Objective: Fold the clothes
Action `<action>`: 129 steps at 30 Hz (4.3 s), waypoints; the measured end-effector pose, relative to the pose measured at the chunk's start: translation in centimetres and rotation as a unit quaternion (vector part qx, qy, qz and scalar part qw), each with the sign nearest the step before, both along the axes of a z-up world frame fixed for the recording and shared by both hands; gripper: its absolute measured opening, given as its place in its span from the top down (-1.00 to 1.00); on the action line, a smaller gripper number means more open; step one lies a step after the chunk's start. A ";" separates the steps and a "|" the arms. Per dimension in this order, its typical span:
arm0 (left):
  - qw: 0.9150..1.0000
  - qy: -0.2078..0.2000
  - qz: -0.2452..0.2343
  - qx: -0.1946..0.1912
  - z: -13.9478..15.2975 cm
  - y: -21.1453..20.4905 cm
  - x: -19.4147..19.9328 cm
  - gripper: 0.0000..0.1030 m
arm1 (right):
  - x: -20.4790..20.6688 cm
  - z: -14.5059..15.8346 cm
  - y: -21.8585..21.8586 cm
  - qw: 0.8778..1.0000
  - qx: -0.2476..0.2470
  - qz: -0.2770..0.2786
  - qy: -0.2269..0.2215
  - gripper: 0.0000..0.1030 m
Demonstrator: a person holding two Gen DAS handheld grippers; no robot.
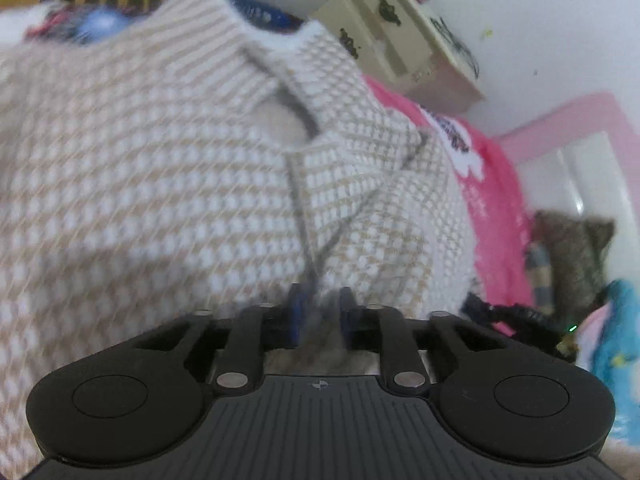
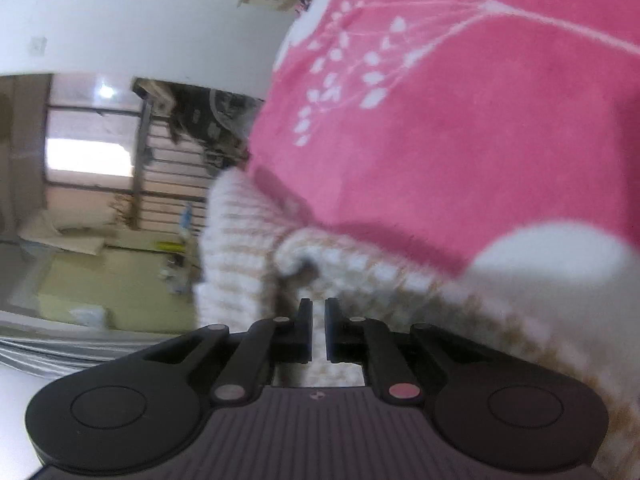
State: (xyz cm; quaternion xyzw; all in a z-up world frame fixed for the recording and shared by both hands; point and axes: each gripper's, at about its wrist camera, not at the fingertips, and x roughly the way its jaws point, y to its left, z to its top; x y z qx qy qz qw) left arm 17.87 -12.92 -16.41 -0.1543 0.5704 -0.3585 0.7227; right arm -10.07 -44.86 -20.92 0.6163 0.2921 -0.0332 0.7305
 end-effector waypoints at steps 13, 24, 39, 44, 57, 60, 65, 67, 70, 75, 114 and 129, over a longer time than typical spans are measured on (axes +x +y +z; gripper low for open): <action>0.995 0.086 -0.007 -0.041 -2.3 4.2 -2.4 0.15 | 4.2 0.3 8.5 0.989 0.039 0.139 0.015 0.17; 0.999 -0.030 -0.017 0.038 1.5 3.7 -3.5 1.00 | 2.5 6.5 10.8 0.976 -0.023 0.216 -0.027 0.89; 0.995 0.033 -0.093 -0.012 -0.3 4.9 -7.7 0.30 | 0.1 5.3 9.3 0.963 -0.139 0.210 0.096 0.80; 0.990 0.067 -0.116 -0.034 -0.9 3.0 -9.3 0.08 | -1.8 4.9 7.9 0.976 -0.076 0.187 0.081 0.31; 0.960 -0.175 -0.203 0.079 2.9 1.6 -16.8 0.03 | -2.2 4.1 8.6 0.976 -0.078 0.184 0.087 0.30; 0.937 -0.271 -0.183 0.126 2.2 -0.7 -19.1 0.07 | -1.7 3.8 9.4 0.976 -0.080 0.181 0.087 0.30; 0.895 -0.385 -0.113 0.195 2.7 -1.5 -21.3 0.85 | -1.9 3.8 9.6 0.976 -0.091 0.181 0.085 0.34; 0.883 -0.409 -0.076 0.218 3.4 -0.7 -21.8 0.87 | -1.8 3.8 9.7 0.975 -0.094 0.184 0.083 0.34; 0.859 -0.425 -0.079 0.276 2.0 -0.2 -22.8 0.89 | -1.6 3.8 9.7 0.972 -0.107 0.193 0.084 0.39; 0.870 -0.373 -0.075 0.313 -0.6 0.2 -22.1 0.89 | -1.1 7.6 10.7 0.949 -0.217 0.217 0.068 0.37; 0.909 -0.317 -0.093 0.254 1.4 -1.2 -17.8 0.37 | 13.9 6.7 10.7 0.835 -0.499 0.230 -0.020 0.48; 0.887 -0.347 -0.127 0.276 0.0 -1.6 -20.1 0.35 | 19.6 9.3 6.4 0.873 -0.450 0.188 -0.004 0.49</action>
